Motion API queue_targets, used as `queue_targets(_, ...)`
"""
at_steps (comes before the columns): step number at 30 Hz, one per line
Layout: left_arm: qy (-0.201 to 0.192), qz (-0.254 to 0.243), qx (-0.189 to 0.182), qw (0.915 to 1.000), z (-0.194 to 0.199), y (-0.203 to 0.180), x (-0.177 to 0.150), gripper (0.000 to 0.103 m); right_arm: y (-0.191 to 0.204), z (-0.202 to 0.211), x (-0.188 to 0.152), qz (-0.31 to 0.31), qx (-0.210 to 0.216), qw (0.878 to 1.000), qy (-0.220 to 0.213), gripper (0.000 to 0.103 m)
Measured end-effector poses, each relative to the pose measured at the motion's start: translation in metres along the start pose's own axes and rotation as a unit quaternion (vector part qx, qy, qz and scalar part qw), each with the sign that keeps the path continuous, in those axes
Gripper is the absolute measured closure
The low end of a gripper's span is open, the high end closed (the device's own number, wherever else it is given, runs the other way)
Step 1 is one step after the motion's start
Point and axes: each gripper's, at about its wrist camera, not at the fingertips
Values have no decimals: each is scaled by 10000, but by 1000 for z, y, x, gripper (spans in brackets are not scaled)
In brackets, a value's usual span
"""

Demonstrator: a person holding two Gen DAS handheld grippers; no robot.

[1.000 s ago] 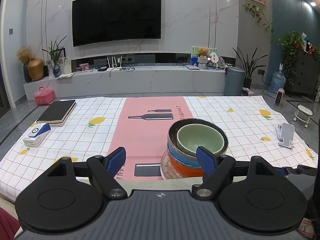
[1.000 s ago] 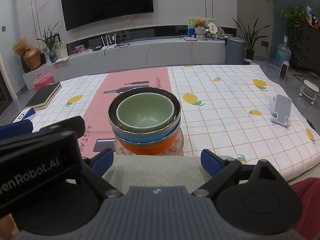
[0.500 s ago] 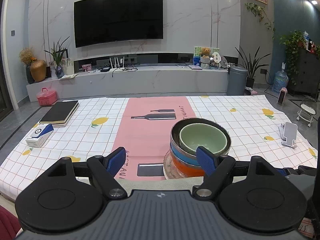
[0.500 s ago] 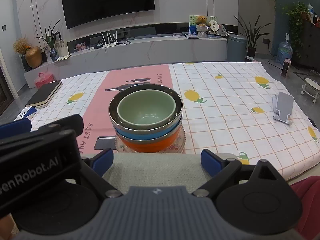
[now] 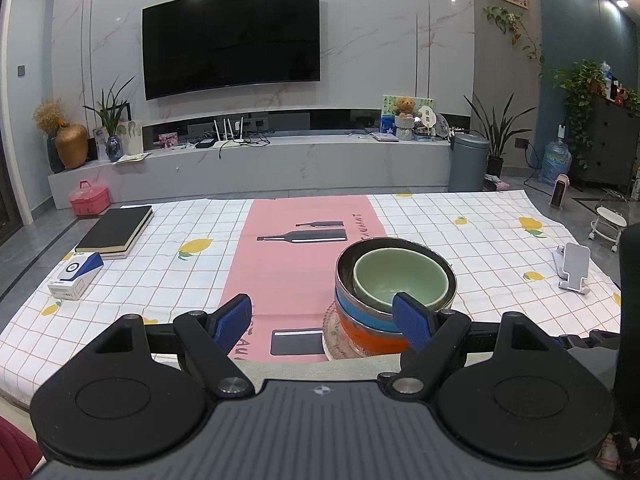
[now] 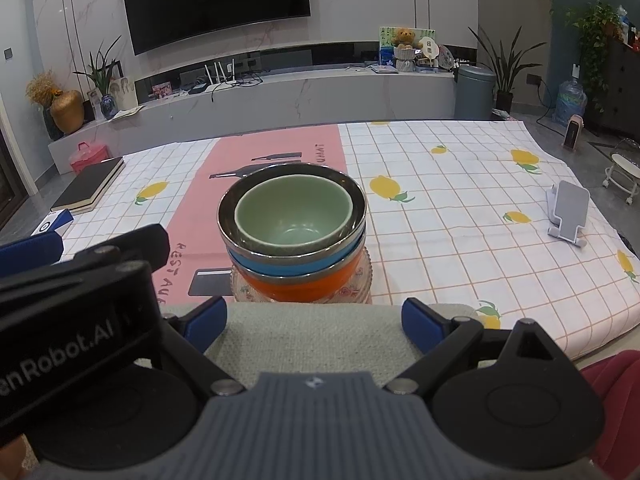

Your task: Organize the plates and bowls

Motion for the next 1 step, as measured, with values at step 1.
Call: queue_targets(1, 2, 0, 2, 10000, 0, 0, 0, 9, 0, 0, 0, 0, 0, 10000, 2, 11)
Point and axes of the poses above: each gripper's, at about its wrist camera, not at the fingertips, and z roughly against the way its jaws point, y to its left, x to its top, and after that the axes turned 3 degrees about x, right-handed
